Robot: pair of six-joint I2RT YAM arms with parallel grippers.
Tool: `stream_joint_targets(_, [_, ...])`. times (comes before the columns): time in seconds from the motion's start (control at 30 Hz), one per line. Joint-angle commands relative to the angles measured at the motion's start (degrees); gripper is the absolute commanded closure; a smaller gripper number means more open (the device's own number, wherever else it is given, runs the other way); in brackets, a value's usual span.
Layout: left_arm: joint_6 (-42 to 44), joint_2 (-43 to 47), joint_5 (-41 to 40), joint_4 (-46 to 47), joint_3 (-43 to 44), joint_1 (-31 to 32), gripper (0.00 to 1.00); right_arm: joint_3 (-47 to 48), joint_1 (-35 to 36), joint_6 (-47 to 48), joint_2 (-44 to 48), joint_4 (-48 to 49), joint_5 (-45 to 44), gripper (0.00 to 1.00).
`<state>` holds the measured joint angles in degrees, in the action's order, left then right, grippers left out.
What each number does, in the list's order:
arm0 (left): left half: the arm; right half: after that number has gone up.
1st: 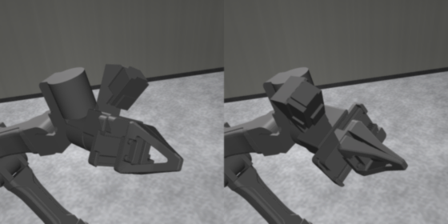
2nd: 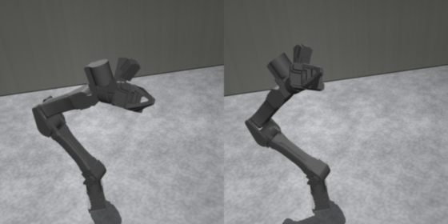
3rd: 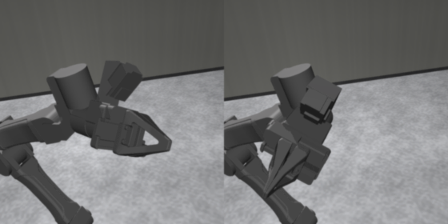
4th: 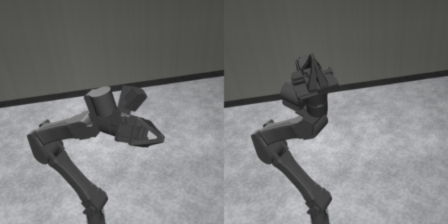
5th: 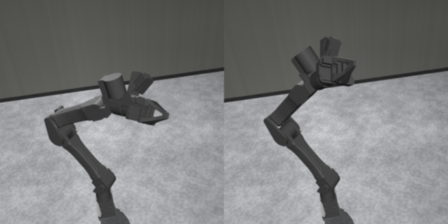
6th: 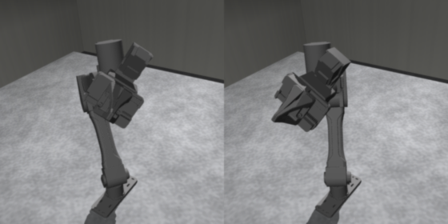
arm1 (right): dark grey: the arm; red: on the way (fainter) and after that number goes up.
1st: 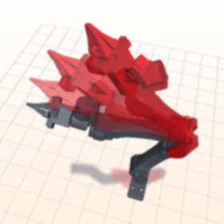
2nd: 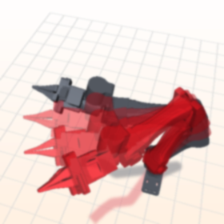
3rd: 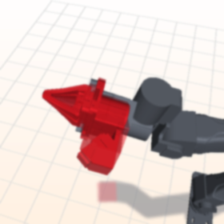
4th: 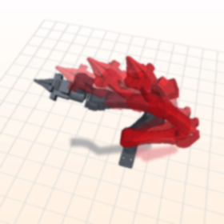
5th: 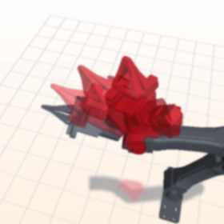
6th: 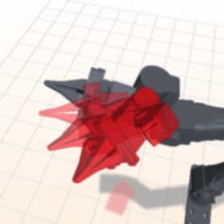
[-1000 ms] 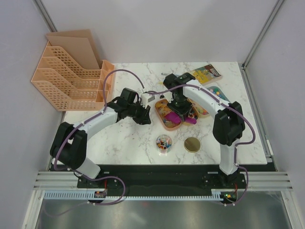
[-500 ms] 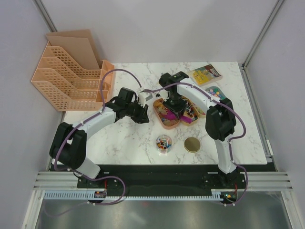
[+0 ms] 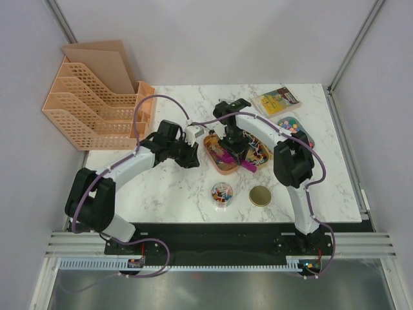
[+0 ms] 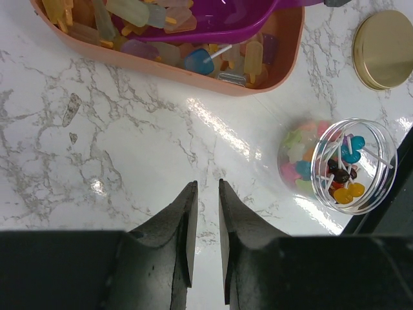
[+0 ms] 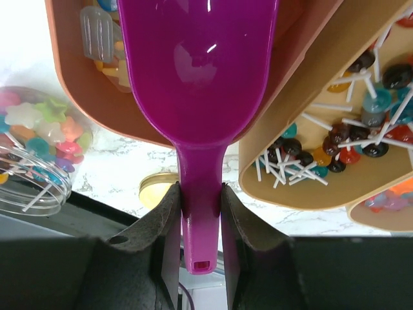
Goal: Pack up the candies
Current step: Scoop the fake candies from the storage box.
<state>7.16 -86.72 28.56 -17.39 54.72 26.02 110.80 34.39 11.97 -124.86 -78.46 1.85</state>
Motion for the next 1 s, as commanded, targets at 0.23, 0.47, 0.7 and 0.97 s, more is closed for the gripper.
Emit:
stream_joint_targets(0.23, [1.4,1.2,0.4,2.0,0.6,-1.8,0.73,4.8,1.8,-0.5,0.3,-0.5,3.2,1.00])
stream_joint_targets(0.47, [1.4,1.1,0.5,1.2,1.6,-2.6,0.73,4.4,3.0,-1.2,1.5,-1.1,3.6,1.00])
stream_joint_targets(0.7, [1.8,1.9,-0.3,1.1,0.5,-2.6,0.73,7.3,3.0,-1.8,-1.0,-0.6,4.4,1.00])
stream_joint_targets(0.97, [2.2,3.0,-1.0,0.5,0.3,-2.6,0.73,7.9,3.1,-0.5,-3.3,0.4,4.3,1.00])
